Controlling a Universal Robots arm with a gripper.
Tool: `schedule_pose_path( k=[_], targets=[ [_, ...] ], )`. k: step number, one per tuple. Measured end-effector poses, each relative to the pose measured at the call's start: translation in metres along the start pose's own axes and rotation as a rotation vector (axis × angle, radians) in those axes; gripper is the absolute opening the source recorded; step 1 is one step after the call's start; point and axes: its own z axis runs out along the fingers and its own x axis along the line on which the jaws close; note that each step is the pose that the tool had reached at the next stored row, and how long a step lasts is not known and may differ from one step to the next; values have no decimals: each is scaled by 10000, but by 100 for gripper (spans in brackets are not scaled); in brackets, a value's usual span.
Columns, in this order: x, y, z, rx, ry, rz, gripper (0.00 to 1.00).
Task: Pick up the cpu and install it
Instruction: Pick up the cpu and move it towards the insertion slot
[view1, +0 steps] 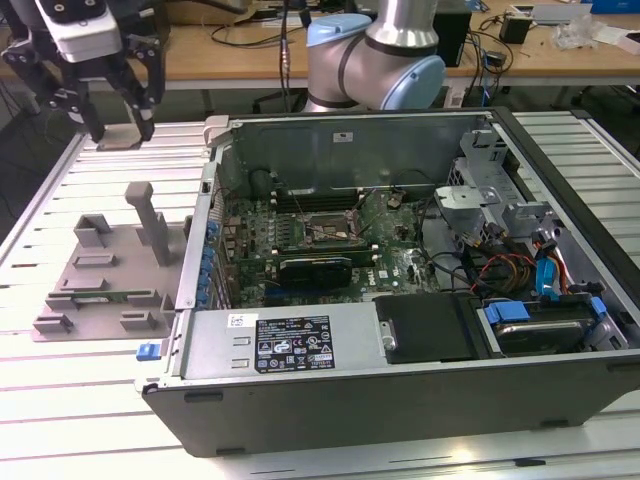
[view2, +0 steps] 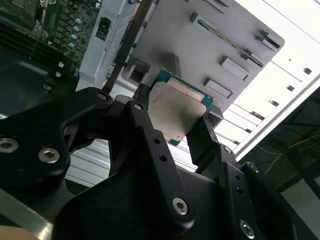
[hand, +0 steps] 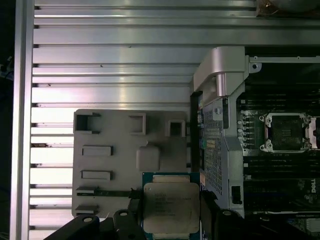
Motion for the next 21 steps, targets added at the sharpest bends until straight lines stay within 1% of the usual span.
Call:
schedule_pose_path(
  k=[3,7,10,11,13,15,16,17,21],
  targets=[
    [-76,0,0,0,0,-1,55],
    [-234,1,2,0,0,0,55],
    [-391,1,3,0,0,0,55],
    [-469,2,4,0,-1,0,55],
    [-534,1,5,0,-1,-1,55],
    [-631,2,6,0,0,0,55],
    [-662,2,6,0,0,0,55],
    [-721,2,6,0,0,-1,55],
    [-839,3,8,0,0,-1,55]
  ],
)
